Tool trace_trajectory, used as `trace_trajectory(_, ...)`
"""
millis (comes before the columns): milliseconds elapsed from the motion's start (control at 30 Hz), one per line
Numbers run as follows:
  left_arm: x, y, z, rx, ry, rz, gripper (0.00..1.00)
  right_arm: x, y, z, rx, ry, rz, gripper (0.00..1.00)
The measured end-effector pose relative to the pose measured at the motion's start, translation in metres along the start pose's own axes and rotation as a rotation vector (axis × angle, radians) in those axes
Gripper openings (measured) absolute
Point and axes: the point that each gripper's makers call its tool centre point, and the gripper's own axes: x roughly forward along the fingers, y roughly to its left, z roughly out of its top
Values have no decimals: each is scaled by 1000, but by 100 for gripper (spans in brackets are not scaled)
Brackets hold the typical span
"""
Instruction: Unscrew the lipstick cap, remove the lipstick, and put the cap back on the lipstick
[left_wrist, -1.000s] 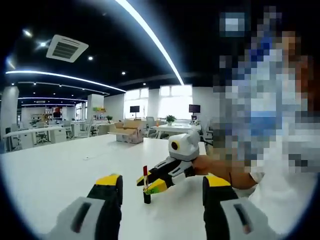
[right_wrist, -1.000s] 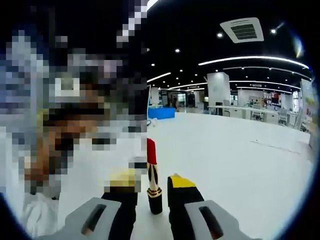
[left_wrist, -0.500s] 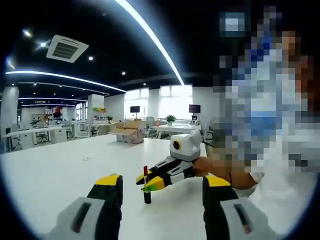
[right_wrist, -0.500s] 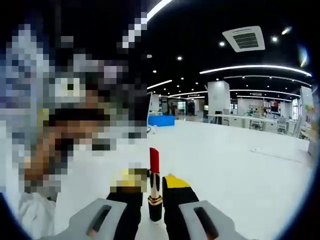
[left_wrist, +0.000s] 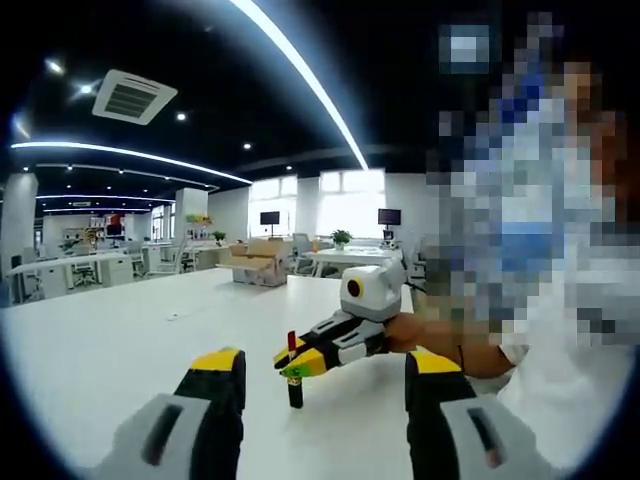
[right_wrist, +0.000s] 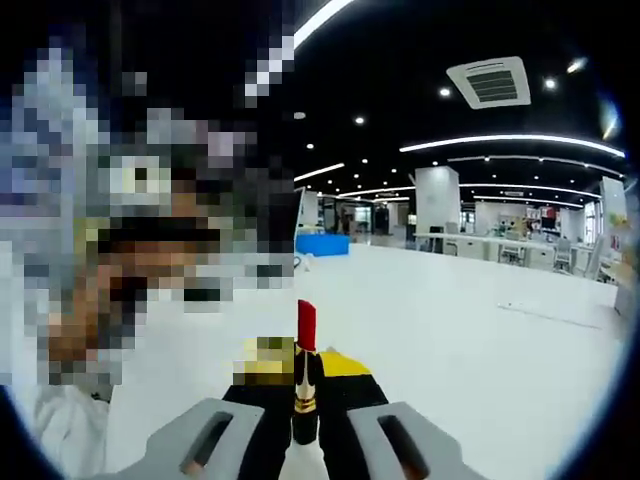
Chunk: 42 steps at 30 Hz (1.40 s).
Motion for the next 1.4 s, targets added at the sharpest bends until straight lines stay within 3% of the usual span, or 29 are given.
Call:
trace_trajectory(267, 0, 0, 0, 2, 1, 3, 65, -5, 1, 7, 15, -2, 2, 7)
trace_trajectory(667, 7, -4, -3, 18, 20, 7, 65, -41, 9, 56, 4, -89, -18, 7)
trace_trajectory(1033, 23, -15, -6, 26, 21, -3, 64, -68, 38, 90, 4, -122, 16, 7)
trace_trajectory(1400, 41, -33, -8, 36, 20, -30, 56, -64, 66, 98, -33, -122, 62, 7)
